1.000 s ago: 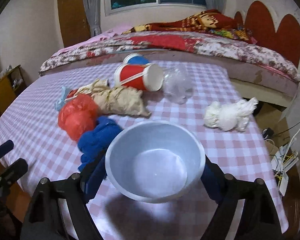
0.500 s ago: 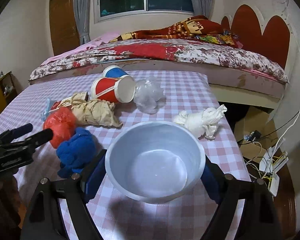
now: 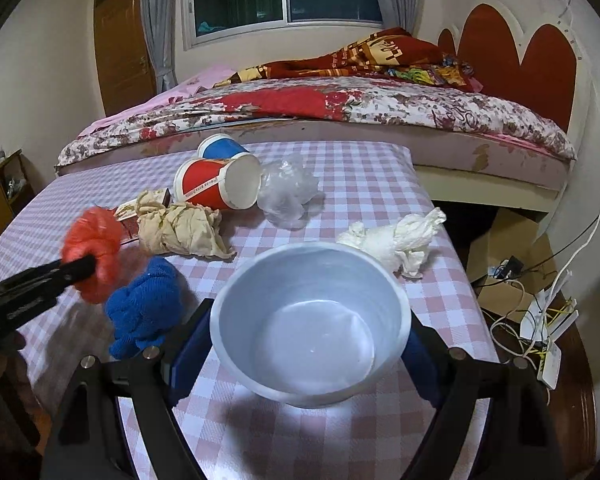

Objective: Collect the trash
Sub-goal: 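Grasp the red plastic bag with the left tool while the right tool grasps the blue cup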

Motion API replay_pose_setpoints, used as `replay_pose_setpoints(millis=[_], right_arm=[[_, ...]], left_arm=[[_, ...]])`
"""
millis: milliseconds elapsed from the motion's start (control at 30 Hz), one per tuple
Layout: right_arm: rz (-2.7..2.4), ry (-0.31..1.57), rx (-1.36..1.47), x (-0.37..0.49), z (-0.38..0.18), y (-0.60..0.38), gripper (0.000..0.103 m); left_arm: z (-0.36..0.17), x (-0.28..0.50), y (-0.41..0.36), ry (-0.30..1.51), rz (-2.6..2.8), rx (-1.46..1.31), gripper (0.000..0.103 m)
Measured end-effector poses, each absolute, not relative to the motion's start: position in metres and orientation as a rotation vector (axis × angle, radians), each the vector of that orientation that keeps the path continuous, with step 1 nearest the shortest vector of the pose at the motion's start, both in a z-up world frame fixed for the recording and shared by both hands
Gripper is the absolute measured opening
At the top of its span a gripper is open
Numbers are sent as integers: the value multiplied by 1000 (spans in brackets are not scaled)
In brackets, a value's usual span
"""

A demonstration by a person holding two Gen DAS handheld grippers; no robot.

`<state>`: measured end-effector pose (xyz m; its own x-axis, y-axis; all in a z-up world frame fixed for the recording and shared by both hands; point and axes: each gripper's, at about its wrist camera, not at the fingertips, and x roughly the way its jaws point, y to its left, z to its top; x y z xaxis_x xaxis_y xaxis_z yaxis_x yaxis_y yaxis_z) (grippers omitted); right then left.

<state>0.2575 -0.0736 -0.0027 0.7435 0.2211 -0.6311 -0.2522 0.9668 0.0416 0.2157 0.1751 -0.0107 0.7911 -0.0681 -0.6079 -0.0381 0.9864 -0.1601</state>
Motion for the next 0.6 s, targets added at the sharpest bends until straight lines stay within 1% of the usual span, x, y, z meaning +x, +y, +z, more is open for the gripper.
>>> replay_pose_setpoints(millis=[167,600], right_arm=[[258,673,-56,242,4,-83,86],[220,644,-39,189,18,-143,86]], left_arm=[[2,192,164,626,-24,-120,38],[11,160,81,620,-157,-28,38]])
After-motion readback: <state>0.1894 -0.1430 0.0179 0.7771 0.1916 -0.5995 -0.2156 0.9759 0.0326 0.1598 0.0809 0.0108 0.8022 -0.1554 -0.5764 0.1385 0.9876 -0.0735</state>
